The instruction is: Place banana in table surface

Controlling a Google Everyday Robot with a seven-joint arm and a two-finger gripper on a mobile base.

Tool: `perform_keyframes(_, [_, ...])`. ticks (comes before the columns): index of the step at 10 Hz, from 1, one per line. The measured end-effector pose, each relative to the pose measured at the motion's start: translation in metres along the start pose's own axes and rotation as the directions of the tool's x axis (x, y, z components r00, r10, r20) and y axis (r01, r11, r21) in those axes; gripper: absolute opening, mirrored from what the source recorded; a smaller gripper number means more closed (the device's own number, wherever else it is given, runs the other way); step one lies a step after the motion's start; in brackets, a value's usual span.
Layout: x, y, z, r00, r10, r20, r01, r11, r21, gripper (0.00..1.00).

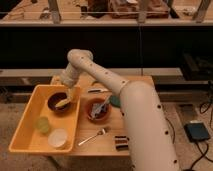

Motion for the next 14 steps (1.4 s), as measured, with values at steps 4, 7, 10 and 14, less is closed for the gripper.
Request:
perform_keyframes(4, [-0.003, 0.002, -0.003, 0.999, 0.018, -0.045, -0.019, 0.999, -0.032, 0.8])
perform_keyframes(7, [-0.013, 0.012, -0.002, 0.981, 0.043, -0.19, -0.064, 0.992, -0.105, 0.8])
perform_keyframes(10, [-0.001, 0.034, 0.0, 0.967, 0.087, -0.238, -0.117, 0.986, -0.117, 0.8])
perform_keyframes(14, [0.018, 0.055, 0.008, 0.954, 0.13, -0.272, -0.156, 0.985, -0.078, 0.8])
